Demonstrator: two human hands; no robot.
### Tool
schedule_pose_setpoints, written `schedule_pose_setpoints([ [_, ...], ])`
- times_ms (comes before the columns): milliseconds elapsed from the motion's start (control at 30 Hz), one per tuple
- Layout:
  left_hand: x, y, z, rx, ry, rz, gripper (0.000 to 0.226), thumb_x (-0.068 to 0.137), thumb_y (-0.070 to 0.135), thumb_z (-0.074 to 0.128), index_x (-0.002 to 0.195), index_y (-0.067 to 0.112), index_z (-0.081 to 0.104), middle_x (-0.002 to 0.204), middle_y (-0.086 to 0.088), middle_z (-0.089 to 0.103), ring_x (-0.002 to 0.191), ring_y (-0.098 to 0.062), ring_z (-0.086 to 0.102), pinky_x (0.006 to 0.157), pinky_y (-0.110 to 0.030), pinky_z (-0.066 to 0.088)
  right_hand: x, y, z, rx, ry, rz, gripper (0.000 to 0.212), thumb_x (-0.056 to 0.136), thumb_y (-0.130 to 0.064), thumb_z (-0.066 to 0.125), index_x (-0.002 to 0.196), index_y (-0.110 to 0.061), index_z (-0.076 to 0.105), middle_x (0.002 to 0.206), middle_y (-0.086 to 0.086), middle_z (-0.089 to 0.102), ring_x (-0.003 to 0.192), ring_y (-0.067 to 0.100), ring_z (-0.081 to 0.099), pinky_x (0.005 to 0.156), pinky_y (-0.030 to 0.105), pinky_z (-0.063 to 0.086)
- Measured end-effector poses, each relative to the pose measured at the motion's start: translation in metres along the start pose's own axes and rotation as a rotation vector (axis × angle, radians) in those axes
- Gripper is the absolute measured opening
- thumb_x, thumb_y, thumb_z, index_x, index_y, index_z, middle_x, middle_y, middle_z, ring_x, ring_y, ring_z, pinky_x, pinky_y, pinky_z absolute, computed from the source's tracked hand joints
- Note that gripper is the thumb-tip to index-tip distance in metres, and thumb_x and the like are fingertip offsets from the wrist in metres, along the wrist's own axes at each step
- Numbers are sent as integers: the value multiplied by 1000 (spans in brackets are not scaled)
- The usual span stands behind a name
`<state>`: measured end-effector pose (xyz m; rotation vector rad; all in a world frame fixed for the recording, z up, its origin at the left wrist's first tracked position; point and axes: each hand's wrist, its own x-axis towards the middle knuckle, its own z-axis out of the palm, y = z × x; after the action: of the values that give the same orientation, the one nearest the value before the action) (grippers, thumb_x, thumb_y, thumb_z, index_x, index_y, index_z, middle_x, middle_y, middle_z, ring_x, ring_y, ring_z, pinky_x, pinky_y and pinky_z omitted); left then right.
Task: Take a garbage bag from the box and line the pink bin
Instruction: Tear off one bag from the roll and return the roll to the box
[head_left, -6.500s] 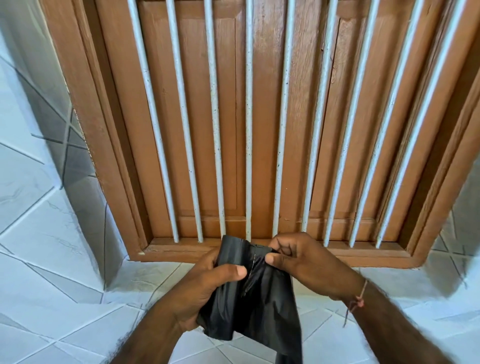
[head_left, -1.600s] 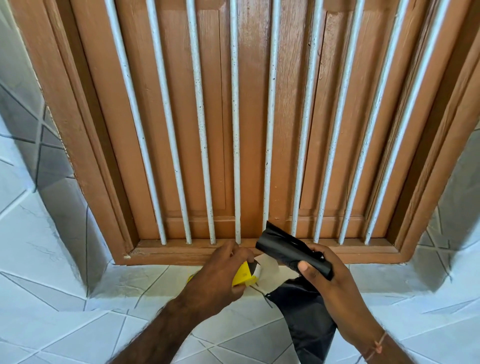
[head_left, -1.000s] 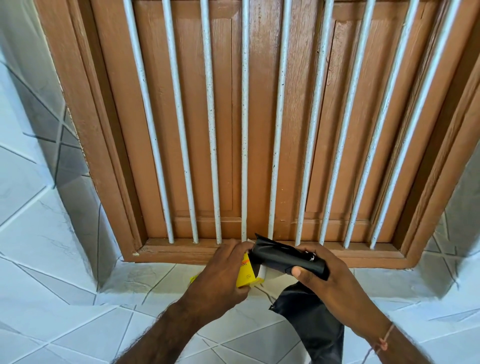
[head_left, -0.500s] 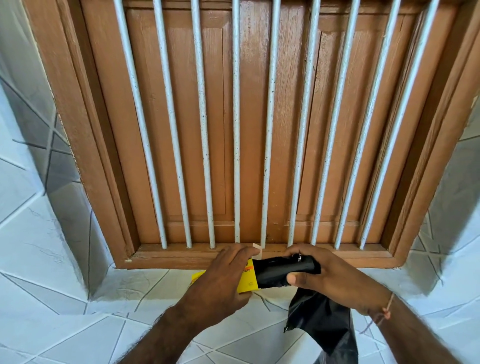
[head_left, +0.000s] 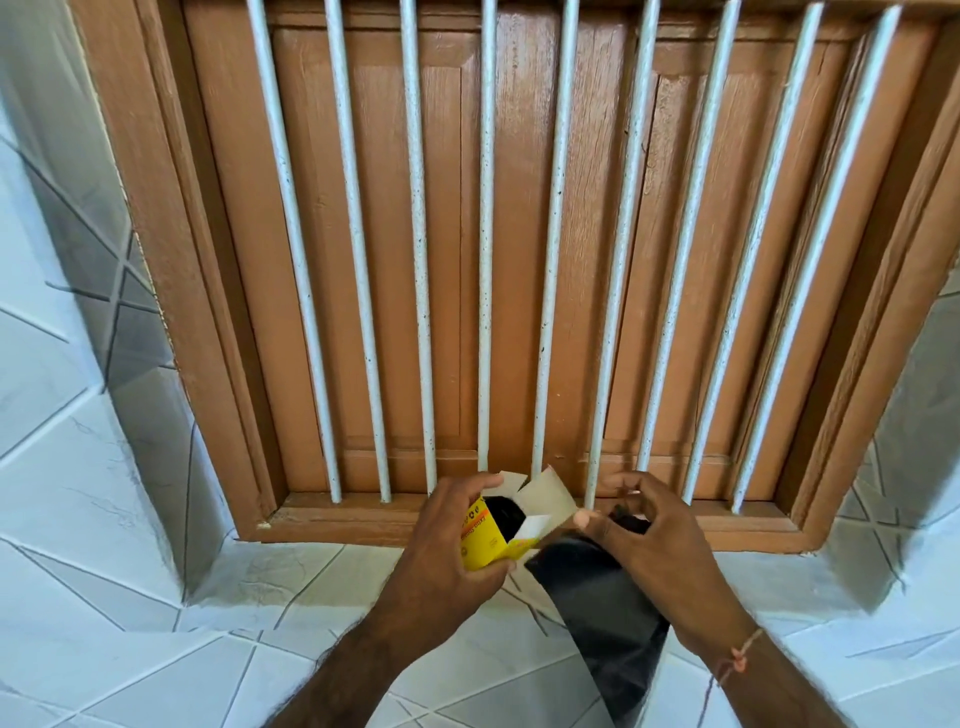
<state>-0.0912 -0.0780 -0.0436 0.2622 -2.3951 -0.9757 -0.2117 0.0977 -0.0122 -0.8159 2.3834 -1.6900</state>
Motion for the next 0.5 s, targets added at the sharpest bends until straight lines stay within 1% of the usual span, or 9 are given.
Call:
schedule_pose_setpoints([
  [100,-1,0,-1,-32,-35,-19,76,74,28,81,116,61,28,130,28,33,122,0,37,90,-7,37,-1,3,7,114,-153,30,43,67,-44,80,106,-35,65,106,-8,70,103,10,64,87,27,55],
  [133,-1,1,1,-11,-52,-13,77,74,29,81,118,61,27,128,29,33,122,1,37,92,-10,38,-2,1,10,125,-190,5,39,70,-37,80,106,-34,66,106,-11,71,103,8,64,89,27,55],
  [200,0,2,4,61,-50,28,76,74,35,79,125,57,28,125,31,34,119,3,37,91,-9,38,-6,-1,16,121,-224,-98,37,78,-23,77,112,-32,67,106,-14,73,103,4,65,91,22,54],
  [233,0,1,4,83,-37,45,74,74,38,78,128,54,30,124,30,35,118,4,38,89,-7,37,-7,-3,18,114,-228,-143,38,81,-21,74,117,-31,66,108,-17,73,105,0,65,92,19,52],
  [267,1,1,4,90,-26,52,73,74,39,78,129,51,32,123,29,37,117,4,38,88,-7,37,-8,-4,20,107,-231,-173,38,85,-25,70,121,-33,63,111,-22,71,107,-5,62,92,13,50],
  [333,3,-2,2,91,-15,65,71,74,38,79,127,49,33,122,30,36,115,4,38,87,-7,38,-10,-8,22,101,-227,-193,36,87,-38,60,123,-39,60,111,-35,66,108,-15,57,87,2,43],
  [400,3,-2,1,97,-24,76,69,74,37,79,125,48,34,121,29,35,115,3,38,90,-10,41,-11,-7,24,88,-205,-190,32,85,-41,59,117,-43,60,105,-42,63,105,-17,56,81,0,42],
  [433,3,-2,1,95,-30,77,68,74,36,79,124,47,35,121,27,35,115,2,39,91,-13,44,-11,-6,26,76,-181,-190,29,84,-38,63,113,-44,60,103,-42,64,102,-16,57,79,1,43],
  [500,4,-1,3,80,-36,74,65,73,36,80,120,47,36,120,25,37,114,-1,42,92,-17,47,-11,-1,32,54,-94,-177,25,82,-30,71,100,-43,61,93,-31,69,94,-14,59,74,1,45],
])
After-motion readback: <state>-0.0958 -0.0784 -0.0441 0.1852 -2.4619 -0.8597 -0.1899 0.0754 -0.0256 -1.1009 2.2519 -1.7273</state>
